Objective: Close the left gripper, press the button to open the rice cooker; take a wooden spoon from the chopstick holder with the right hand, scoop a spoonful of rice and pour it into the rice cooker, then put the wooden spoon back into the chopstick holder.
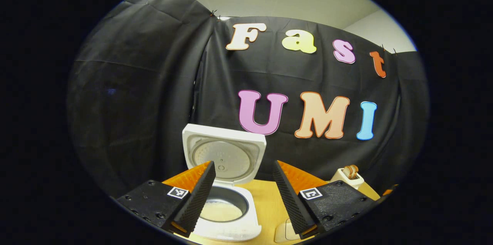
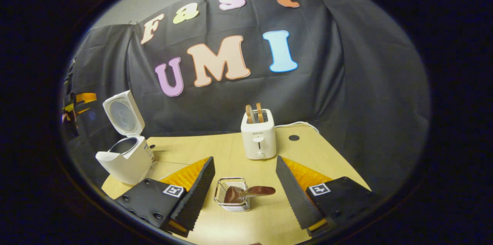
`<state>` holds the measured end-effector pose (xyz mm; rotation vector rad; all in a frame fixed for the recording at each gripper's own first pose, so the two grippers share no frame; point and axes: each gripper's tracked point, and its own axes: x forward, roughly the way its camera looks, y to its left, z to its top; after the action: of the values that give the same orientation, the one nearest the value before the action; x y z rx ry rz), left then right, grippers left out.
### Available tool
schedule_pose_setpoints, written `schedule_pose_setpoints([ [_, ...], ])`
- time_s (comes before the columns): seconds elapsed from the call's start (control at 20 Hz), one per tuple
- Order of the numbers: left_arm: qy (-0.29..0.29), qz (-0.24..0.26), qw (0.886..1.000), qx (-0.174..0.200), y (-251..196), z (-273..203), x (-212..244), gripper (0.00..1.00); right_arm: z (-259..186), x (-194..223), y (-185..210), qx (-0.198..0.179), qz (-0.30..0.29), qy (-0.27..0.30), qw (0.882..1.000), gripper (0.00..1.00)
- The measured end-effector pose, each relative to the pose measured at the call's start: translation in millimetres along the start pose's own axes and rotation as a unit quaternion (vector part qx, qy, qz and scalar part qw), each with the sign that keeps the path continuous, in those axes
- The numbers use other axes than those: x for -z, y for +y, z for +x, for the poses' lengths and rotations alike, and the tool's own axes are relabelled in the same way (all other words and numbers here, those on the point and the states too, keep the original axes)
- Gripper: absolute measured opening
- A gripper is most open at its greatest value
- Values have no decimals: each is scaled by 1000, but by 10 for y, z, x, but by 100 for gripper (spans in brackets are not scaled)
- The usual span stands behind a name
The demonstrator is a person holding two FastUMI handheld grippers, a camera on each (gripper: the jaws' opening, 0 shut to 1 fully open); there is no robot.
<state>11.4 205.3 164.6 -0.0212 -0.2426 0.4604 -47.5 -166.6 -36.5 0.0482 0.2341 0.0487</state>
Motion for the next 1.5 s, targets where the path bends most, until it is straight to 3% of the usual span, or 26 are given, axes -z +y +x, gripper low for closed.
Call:
schedule_pose_setpoints([
  [0.3,-15,11,1000,-7,327,905,-321,89,-244,-113,49,45,-5,-16,999,100],
  [0.4,-13,28,999,-25,489,1213,-372,88,-291,-101,72,60,-4,-17,998,100],
  [0.5,-3,36,999,-34,580,1467,-382,88,-338,-101,120,68,-4,-16,998,100],
  [0.55,3,37,999,-37,614,1582,-381,84,-354,-98,136,72,-7,-16,997,100],
  [0.6,9,38,999,-38,641,1705,-353,88,-369,-100,148,76,-12,-15,997,100],
  [0.8,35,57,997,-31,691,2115,-162,88,-411,-96,193,90,-24,-8,996,100],
  [1.05,44,66,996,-38,762,2231,-62,85,-438,-100,206,96,-36,-6,995,100],
  [1.25,46,68,996,-34,725,2153,-13,88,-454,-132,236,89,-33,-12,995,100],
  [1.3,45,72,996,-33,724,2120,0,84,-454,-137,247,87,-32,-13,996,100],
  [1.4,40,70,996,-30,708,2015,-11,89,-458,-157,235,84,-30,-16,996,100],
  [1.5,38,72,996,-26,687,1882,15,85,-485,-146,219,80,-23,-14,996,100],
])
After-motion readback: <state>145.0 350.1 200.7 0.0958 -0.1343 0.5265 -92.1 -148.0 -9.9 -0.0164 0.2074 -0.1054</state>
